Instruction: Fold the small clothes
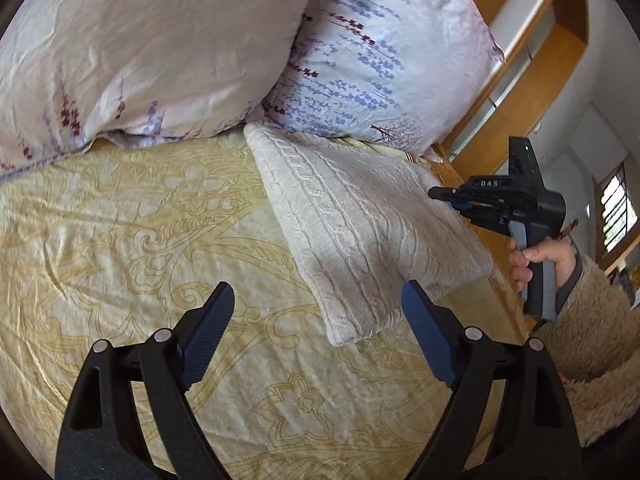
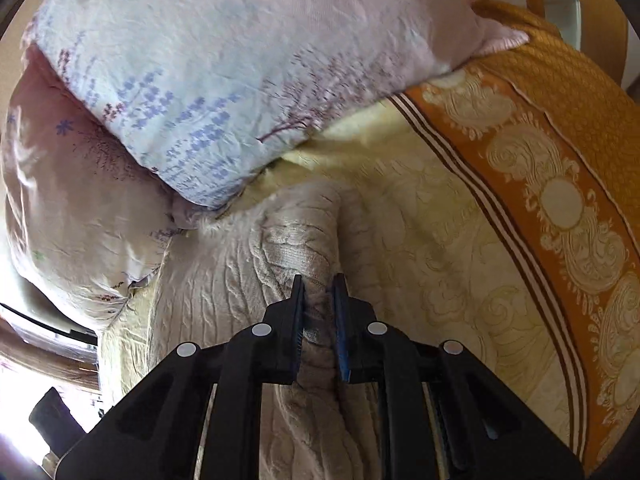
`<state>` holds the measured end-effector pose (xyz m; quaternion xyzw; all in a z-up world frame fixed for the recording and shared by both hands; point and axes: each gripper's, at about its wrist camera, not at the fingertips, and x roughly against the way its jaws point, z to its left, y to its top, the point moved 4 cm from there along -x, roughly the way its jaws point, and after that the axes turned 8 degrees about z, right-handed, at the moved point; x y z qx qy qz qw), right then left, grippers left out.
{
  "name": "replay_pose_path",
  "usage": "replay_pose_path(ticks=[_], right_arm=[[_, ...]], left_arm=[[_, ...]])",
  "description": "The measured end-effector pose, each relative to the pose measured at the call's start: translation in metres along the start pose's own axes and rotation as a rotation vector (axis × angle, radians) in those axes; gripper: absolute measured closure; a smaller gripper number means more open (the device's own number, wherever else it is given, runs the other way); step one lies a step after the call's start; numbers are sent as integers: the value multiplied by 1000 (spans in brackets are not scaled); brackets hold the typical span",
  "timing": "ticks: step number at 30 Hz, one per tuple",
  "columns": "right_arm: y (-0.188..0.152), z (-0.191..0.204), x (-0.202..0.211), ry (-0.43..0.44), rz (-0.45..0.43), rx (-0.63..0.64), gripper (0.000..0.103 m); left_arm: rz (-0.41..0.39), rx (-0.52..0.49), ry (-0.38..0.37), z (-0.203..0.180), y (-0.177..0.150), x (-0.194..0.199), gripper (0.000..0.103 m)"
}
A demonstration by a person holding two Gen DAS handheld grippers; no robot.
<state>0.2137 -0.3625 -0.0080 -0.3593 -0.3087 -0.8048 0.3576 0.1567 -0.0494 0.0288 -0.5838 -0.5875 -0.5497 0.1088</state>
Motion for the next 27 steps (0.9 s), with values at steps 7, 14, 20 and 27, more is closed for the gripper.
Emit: replay_pose_path(ticks=[7,14,20,27], right_arm=[[-7,-8,41,70,-39,-5,61],[-52,-20,45,84,47,29,61],[-75,-21,47,103,76,37,61],[-80,-9,42,85,83,88,62]], left_arm=[[22,-160,82,-19,-9,-10,17],[61,-264,114,-34,-16,-27,21],[93,-343,161,-43,-23,-40,34],[91,-352,248,-35,-21,-51,50]])
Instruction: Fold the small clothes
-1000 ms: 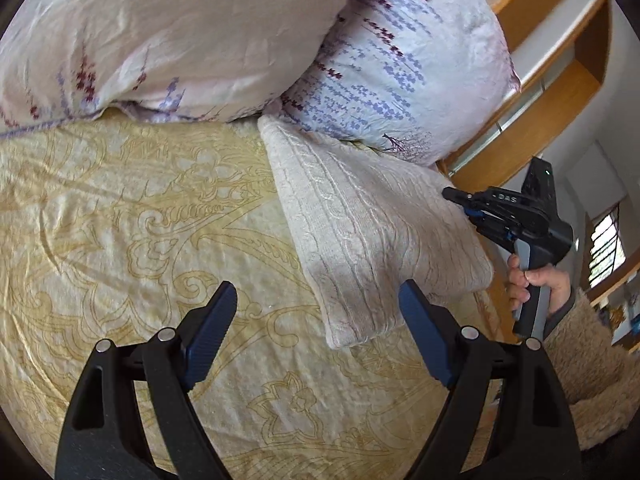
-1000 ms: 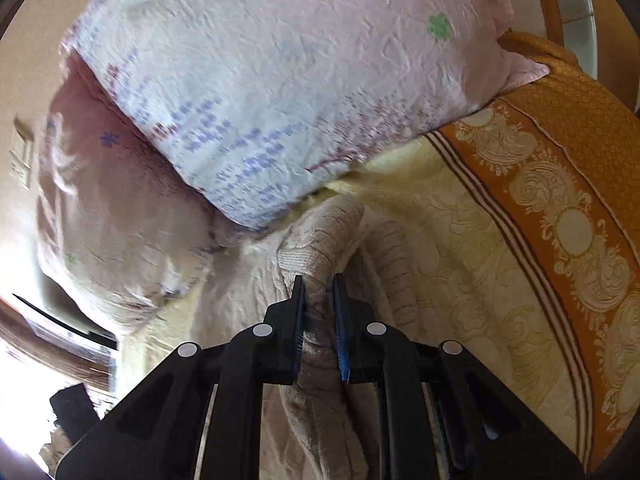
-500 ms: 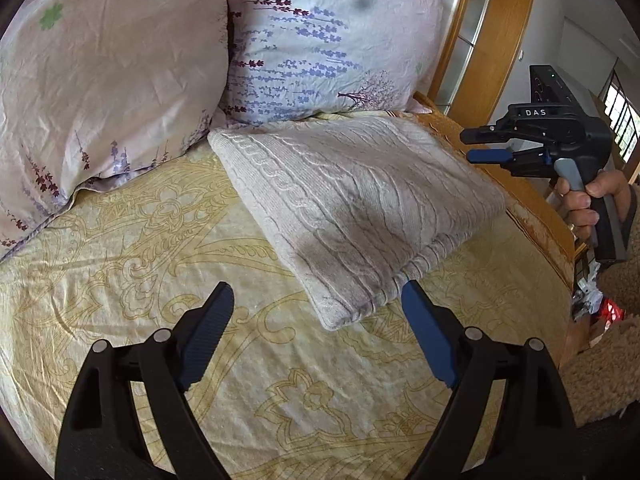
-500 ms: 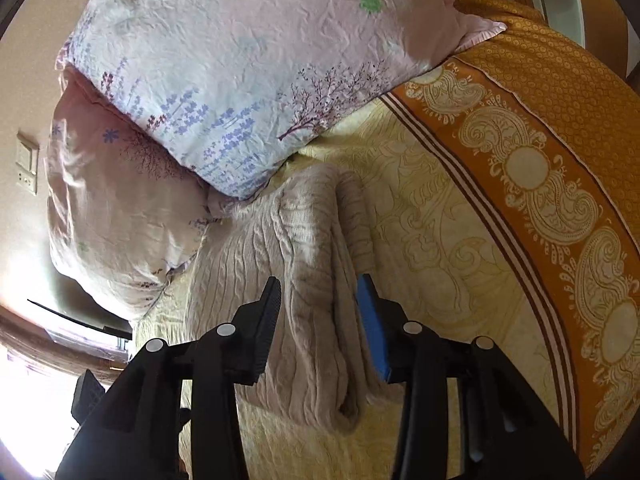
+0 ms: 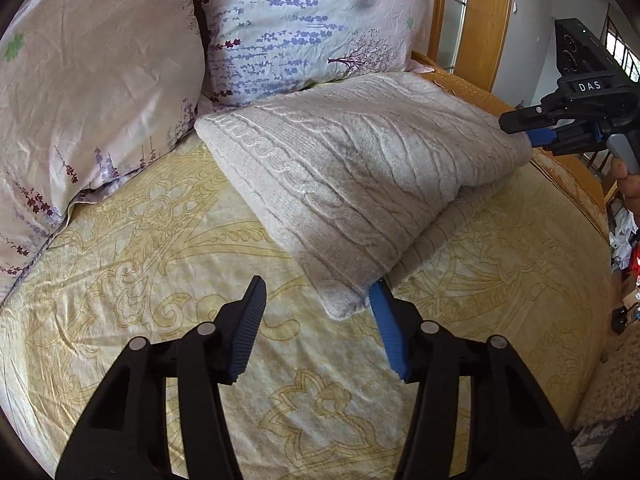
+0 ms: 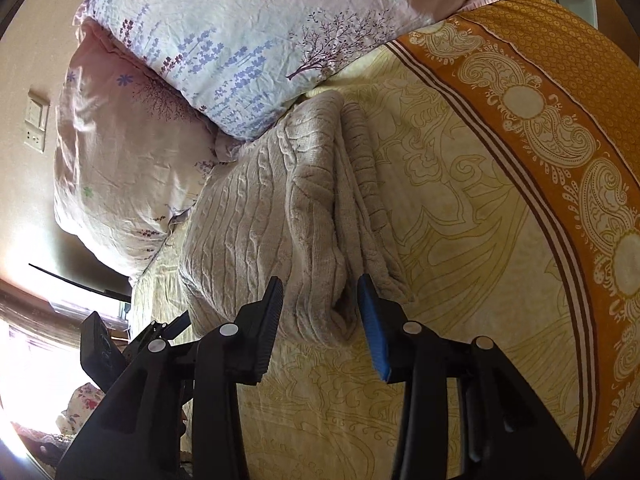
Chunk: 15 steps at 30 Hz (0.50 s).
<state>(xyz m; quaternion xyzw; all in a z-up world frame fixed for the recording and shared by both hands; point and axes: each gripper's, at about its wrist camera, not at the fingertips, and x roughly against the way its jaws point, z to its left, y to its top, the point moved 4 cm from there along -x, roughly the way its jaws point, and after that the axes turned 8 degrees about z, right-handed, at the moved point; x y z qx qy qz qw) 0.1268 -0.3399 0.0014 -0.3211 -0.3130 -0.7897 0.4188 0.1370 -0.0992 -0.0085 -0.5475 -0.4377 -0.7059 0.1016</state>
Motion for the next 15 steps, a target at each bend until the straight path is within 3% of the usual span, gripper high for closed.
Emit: replay_pose_path(ticks=[4,7,11,15], right_arm=[[3,6,-7,-5,-3,25,65],[6,9,-10,-39,-20,51,89],[14,20,10,-16,-126,80,92],[18,36,42,44,-236,146,92]], left_arm=[[-24,-46,48,-7,2,2,58],[-35,-30,40,-6,5,2,69],[-69,-34,49,-7,7,8,80],[-110,27,37,2,9,19,81]])
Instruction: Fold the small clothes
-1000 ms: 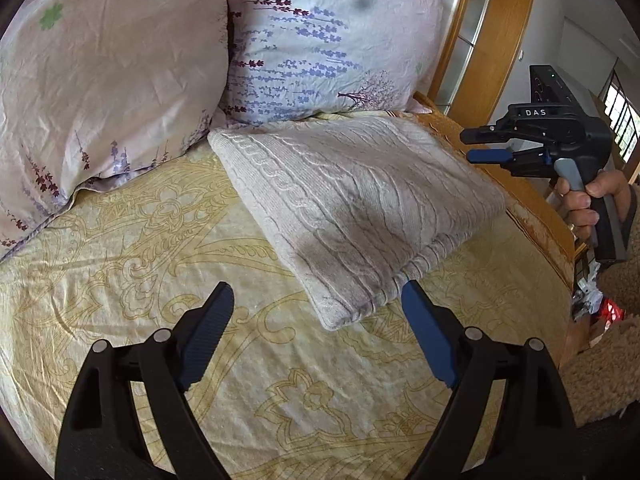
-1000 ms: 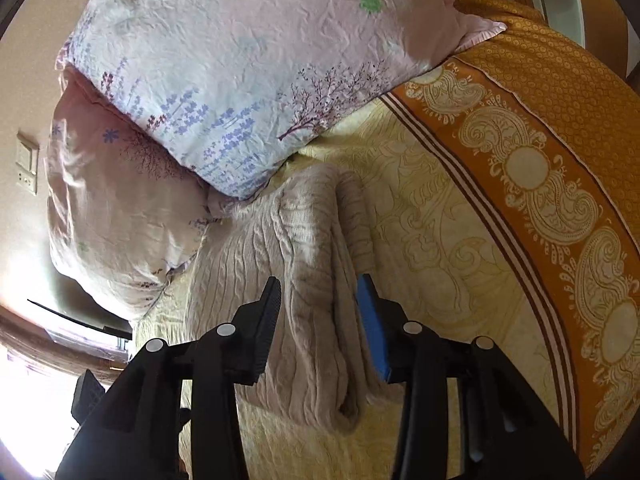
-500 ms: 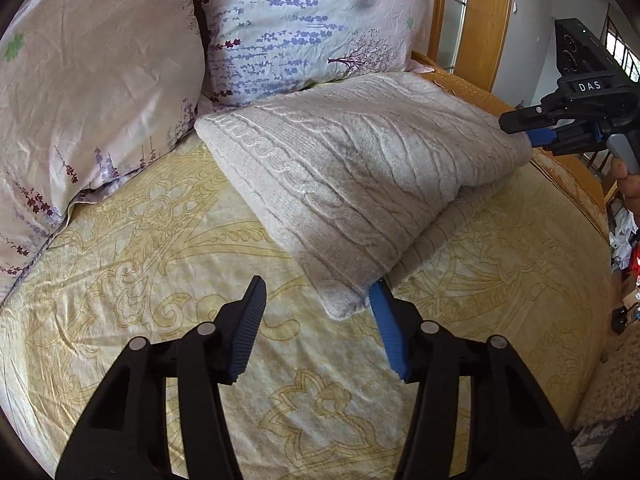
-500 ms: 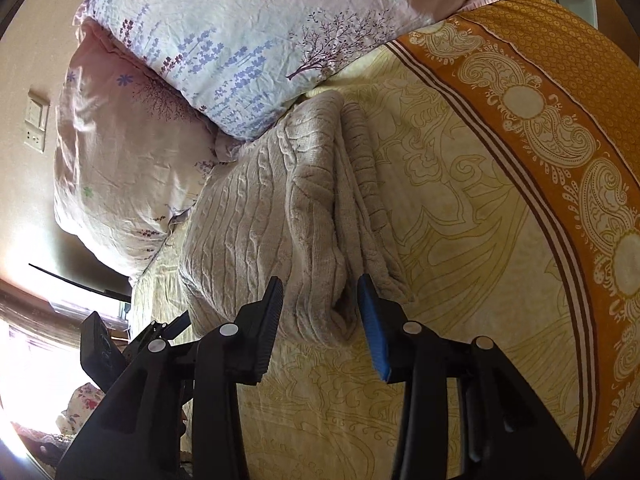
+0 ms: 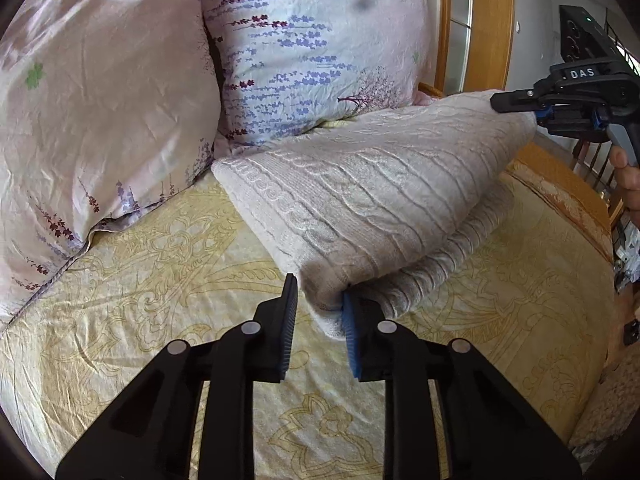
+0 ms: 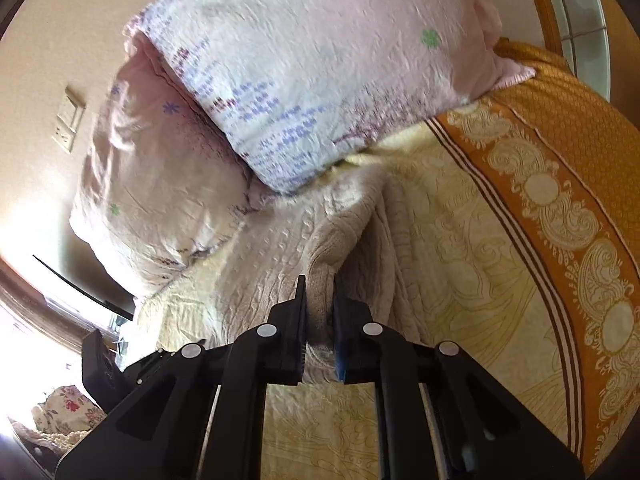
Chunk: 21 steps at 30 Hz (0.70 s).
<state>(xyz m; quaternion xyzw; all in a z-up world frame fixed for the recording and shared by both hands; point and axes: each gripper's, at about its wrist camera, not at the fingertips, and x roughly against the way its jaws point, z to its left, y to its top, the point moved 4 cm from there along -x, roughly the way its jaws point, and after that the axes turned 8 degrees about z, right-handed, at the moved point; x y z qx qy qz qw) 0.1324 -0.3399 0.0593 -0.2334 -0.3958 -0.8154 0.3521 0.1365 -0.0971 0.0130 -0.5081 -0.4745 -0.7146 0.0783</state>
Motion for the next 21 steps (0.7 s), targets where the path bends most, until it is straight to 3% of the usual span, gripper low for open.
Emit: replay_pose_path(ticks=[3,6,18,19,21], right_arm=[[-7,-5,-5,-52,39,35,92],[-31,-33,-22,-89,122,-44,92],[-52,-61,-51,-168,211,-133,92],[-50,-59,-49,-159,217,-128,91],[-44,-60,-40,-115,205,-146,84]], left_arm=[[13,19,-11,3,-3,-1,81],[45,16,-21,0,-10,-7,81],[126,35,-75,-1,-21,-20,79],[125,37,-86,1,-21,-18,75],[116,52,-111,6,-22,-10,57]])
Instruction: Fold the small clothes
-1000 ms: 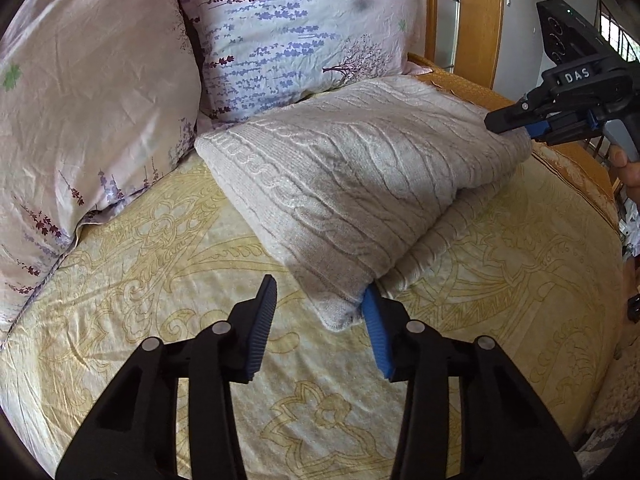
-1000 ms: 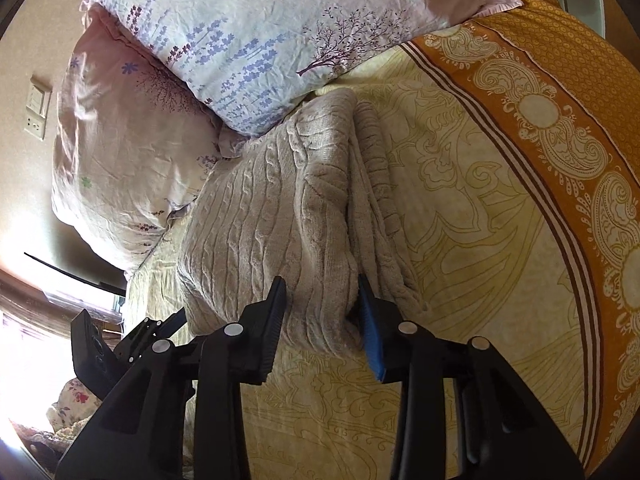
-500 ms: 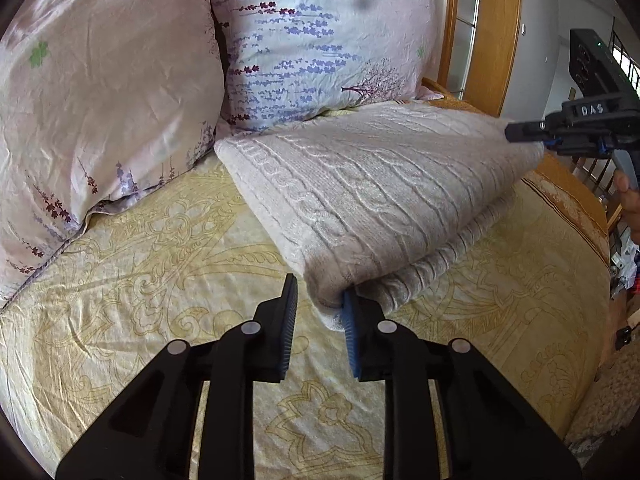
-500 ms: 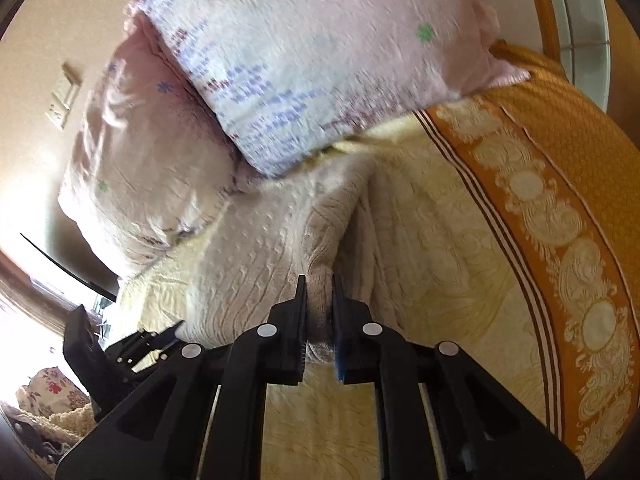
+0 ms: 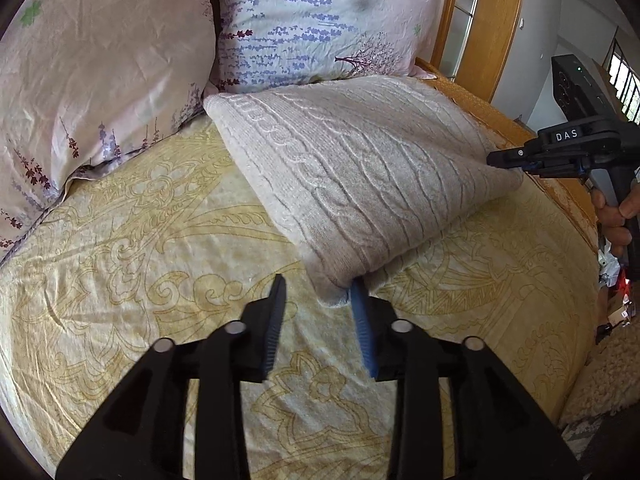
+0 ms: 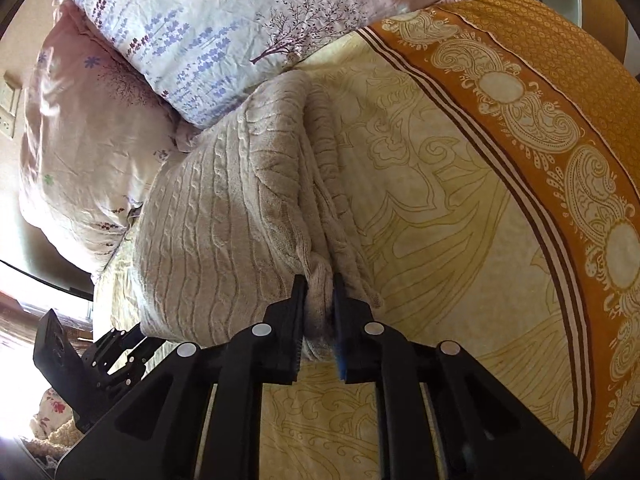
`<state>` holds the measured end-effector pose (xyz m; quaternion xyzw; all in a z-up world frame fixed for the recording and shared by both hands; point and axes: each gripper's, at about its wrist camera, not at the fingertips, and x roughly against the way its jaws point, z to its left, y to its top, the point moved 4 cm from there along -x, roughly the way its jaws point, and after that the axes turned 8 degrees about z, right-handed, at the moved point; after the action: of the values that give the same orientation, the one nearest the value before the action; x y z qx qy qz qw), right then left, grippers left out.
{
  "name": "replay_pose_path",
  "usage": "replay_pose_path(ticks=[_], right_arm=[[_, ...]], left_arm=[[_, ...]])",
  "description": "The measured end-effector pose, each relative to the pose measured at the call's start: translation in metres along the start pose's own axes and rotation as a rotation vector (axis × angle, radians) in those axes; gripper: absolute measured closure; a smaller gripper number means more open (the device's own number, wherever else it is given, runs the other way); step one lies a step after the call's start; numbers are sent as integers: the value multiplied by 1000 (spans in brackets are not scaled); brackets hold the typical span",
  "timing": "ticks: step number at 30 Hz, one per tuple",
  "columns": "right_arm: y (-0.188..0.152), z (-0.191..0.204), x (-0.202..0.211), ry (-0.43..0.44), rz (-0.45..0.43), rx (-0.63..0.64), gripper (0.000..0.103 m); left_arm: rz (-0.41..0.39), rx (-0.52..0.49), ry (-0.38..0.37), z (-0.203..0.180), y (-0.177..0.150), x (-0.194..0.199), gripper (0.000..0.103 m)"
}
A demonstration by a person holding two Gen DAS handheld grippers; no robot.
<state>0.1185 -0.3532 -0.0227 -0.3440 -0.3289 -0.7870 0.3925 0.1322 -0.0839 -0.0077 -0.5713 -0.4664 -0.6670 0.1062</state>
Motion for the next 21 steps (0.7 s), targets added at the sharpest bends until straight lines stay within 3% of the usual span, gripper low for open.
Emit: replay_pose_path(ticks=[2,4,7,11,16,18,19,21], right_arm=[[10,-3,14,39,-42,-25,65],[25,-5,26,68,-94,-57,55],[50,-4,21,106,-96,-107,55],[76,11,3,111,-78,-113,56],[89,17,-20,87,-28,-113,56],[89,20,-25,86,-17,-102,67],[89,22,-28,82,-7,-86,85],[90,31,-24,58,-39,-31,91]], left_arm=[[-29,33,-35,9,0,14,38],[-69,65,-63,16,7,29,29],[-116,101,-91,22,34,40,13],[-123,125,-109,16,81,32,2],[-67,132,-86,6,115,6,2],[-34,122,-67,1,119,-5,2],[-21,116,-55,-1,117,-11,2],[5,106,-46,-4,116,-20,2]])
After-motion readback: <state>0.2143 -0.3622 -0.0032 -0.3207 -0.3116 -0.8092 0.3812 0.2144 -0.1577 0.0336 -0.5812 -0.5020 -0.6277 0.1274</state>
